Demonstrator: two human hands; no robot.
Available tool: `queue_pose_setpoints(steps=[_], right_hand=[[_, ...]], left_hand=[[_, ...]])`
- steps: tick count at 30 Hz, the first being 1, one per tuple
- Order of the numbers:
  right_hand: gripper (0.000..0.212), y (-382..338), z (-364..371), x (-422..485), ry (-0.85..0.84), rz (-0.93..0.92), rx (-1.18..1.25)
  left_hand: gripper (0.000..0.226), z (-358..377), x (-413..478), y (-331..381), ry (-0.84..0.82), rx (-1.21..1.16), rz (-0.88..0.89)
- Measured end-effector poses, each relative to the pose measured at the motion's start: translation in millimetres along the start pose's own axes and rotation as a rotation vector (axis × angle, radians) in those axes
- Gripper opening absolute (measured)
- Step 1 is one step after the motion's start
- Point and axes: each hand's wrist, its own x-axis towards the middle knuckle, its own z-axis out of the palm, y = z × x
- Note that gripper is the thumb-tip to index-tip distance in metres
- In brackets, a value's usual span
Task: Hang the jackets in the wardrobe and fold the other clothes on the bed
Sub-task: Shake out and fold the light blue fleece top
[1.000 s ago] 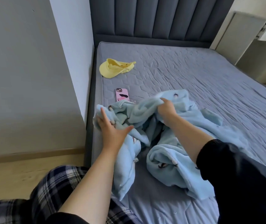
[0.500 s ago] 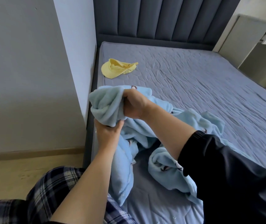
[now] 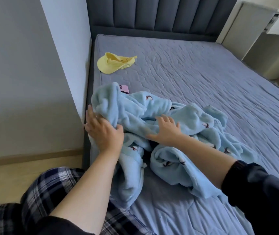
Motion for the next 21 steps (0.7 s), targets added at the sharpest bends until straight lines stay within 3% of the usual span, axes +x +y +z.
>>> queue_pose_setpoints(steps=[4, 7, 10, 12, 13, 15, 18, 21], right_hand=[[0.097, 41, 9, -20, -0.019, 0.041, -0.112], [0.085, 55, 19, -43, 0.150, -0.061, -0.102], [0.066, 57, 48, -70, 0.319, -0.532, -0.166], [0.081, 61, 73, -76, 0.113, -0.715, -0.469], [0.087, 67, 83, -72, -0.024, -0.695, -0.614], [0.072, 80, 95, -54, -0.165, -0.594, -0.743], [0.052, 92, 102, -25, -0.099, -0.441, -0.804], [0.062, 119, 75, -2, -0.051, -0.132, -0.889]], left_hand=[[0.091, 17, -20, 22, -0.285, 0.165, 0.701], [0.088, 38, -25, 22, -0.727, 0.566, 0.923], [0.100, 57, -25, 2, -0.999, 0.826, 0.878], [0.106, 61, -21, -11, -0.977, 0.891, 0.789], [0.106, 61, -19, -16, -0.960, 0.914, 0.713], [0.096, 61, -17, -23, -0.944, 0.905, 0.528], [0.072, 59, -18, -32, -0.829, 0.799, 0.415], [0.063, 55, -21, -36, -0.749, 0.786, 0.416]])
